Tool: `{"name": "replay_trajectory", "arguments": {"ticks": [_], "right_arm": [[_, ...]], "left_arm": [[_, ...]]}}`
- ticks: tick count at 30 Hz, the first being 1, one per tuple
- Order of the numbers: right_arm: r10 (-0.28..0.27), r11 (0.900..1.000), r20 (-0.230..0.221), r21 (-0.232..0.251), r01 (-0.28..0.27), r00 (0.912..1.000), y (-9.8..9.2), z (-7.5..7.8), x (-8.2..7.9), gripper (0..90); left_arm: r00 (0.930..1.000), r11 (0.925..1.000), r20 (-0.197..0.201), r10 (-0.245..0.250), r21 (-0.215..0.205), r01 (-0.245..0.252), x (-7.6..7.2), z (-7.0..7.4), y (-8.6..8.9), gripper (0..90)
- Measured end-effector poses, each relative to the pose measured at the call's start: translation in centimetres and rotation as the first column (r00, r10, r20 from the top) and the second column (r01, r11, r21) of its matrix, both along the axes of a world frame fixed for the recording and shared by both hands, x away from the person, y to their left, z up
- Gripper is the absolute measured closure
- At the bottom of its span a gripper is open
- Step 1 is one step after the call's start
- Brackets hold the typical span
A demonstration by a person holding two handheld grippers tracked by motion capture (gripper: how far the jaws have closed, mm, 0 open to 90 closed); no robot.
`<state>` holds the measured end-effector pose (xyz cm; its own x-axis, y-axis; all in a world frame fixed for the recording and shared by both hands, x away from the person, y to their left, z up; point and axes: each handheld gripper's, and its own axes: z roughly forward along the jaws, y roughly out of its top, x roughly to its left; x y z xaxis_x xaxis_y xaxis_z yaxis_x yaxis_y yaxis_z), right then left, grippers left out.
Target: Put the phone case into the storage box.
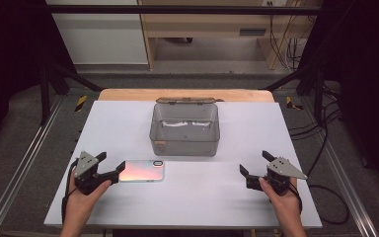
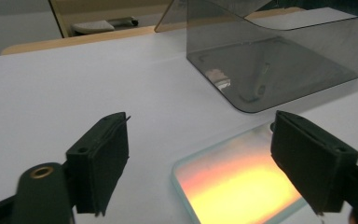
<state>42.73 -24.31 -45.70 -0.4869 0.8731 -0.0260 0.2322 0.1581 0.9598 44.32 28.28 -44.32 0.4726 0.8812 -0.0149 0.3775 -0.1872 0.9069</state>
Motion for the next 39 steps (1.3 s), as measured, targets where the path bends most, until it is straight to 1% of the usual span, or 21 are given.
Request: {"name": "replay_trajectory", "arguments": {"ticks": [1,3,6,7,8,9,10,11,12,14,15,17,19,20,21,22,27,30,33,36,39], "right_arm": [[0.000,1.000,0.000,0.000,0.000,1.0000,0.0,0.0,0.0,5.3],[0.003,1.000,-0.001,-0.010,-0.003,1.0000,0.0,0.0,0.0,5.4],[-0.001,1.000,-0.002,-0.008,0.001,1.0000,0.0,0.0,0.0,5.4],[-0.001,1.000,-0.002,-0.008,0.001,1.0000,0.0,0.0,0.0,5.4],[-0.002,1.000,-0.004,-0.007,0.002,1.0000,-0.1,0.0,0.0,5.4],[-0.002,1.000,-0.004,-0.007,0.002,1.0000,-0.1,0.0,0.0,5.4],[0.000,1.000,-0.006,-0.011,0.000,1.0000,-0.1,-0.1,0.0,5.5],[0.000,1.000,-0.006,-0.011,0.000,1.0000,-0.1,-0.1,0.0,5.5],[0.003,1.000,-0.009,-0.014,-0.003,1.0000,0.0,-0.1,0.0,5.5],[0.004,1.000,-0.009,-0.016,-0.004,1.0000,0.0,-0.1,0.0,5.5],[0.004,1.000,-0.011,-0.016,-0.004,0.9999,0.1,-0.1,0.0,5.5],[0.005,1.000,-0.011,-0.017,-0.005,0.9999,0.1,-0.1,0.0,5.6],[0.009,1.000,-0.012,-0.019,-0.009,0.9999,0.1,-0.1,0.0,5.6],[0.009,1.000,-0.012,-0.019,-0.009,0.9999,0.1,-0.1,0.0,5.6],[0.010,1.000,-0.014,-0.019,-0.010,0.9999,0.1,-0.1,0.0,5.6],[0.012,1.000,-0.015,-0.019,-0.012,0.9998,0.2,-0.2,0.0,5.6],[0.016,1.000,-0.015,-0.021,-0.017,0.9998,0.2,-0.2,0.1,5.7],[0.016,1.000,-0.016,-0.018,-0.016,0.9997,0.2,-0.1,0.0,5.7],[0.018,1.000,-0.017,-0.017,-0.018,0.9997,0.2,-0.1,0.0,5.8],[0.018,1.000,-0.021,-0.018,-0.018,0.9996,0.2,-0.2,0.1,5.8],[0.018,1.000,-0.021,-0.020,-0.019,0.9996,0.2,-0.2,0.1,5.8]], "left_arm": [[1.0000,1.0000,0.000,0.000,0.000,0.000,0.0,0.0,0.0,23.1],[0.9984,0.9981,-0.052,-0.021,0.056,0.024,1.8,0.2,-0.7,26.5],[0.9940,0.9964,-0.102,-0.039,0.072,0.046,3.6,0.2,-1.3,36.0],[0.9940,0.9964,-0.102,-0.039,0.072,0.046,3.6,0.2,-1.3,36.9],[0.9901,0.9948,-0.132,-0.048,0.082,0.060,4.6,-0.1,-1.6,40.5],[0.9901,0.9948,-0.132,-0.048,0.082,0.060,4.6,-0.1,-1.6,44.6],[0.9843,0.9946,-0.171,-0.044,0.085,0.059,5.6,-0.4,-1.8,49.8],[0.9843,0.9946,-0.171,-0.044,0.085,0.059,5.6,-0.4,-1.8,53.2],[0.9793,0.9951,-0.196,-0.050,0.074,0.066,6.2,-0.6,-1.8,59.1],[0.9720,0.9939,-0.231,-0.045,0.087,0.067,7.0,-1.0,-1.9,63.0],[0.9653,0.9932,-0.257,-0.048,0.090,0.074,7.5,-1.3,-1.8,72.7],[0.9618,0.9930,-0.269,-0.051,0.090,0.077,7.8,-1.4,-1.8,78.8],[0.9520,0.9900,-0.298,-0.069,0.097,0.102,8.3,-1.7,-1.8,85.2],[0.9520,0.9900,-0.298,-0.069,0.097,0.102,8.3,-1.7,-1.8,87.6],[0.9485,0.9893,-0.308,-0.073,0.098,0.108,8.4,-1.8,-1.8,87.6],[0.9410,0.9869,-0.328,-0.082,0.105,0.123,8.5,-2.0,-1.8,90.0],[0.9255,0.9730,-0.368,-0.087,0.168,0.158,8.6,-2.6,-2.3,90.0],[0.9230,0.9680,-0.373,-0.094,0.183,0.172,8.2,-2.5,-2.4,90.0],[0.9142,0.9641,-0.390,-0.110,0.182,0.194,7.7,-2.4,-2.6,90.0],[0.9128,0.9590,-0.390,-0.121,0.191,0.209,6.6,-2.4,-2.7,90.0],[0.9097,0.9631,-0.394,-0.131,0.167,0.211,5.4,-2.5,-2.7,90.0]]}}
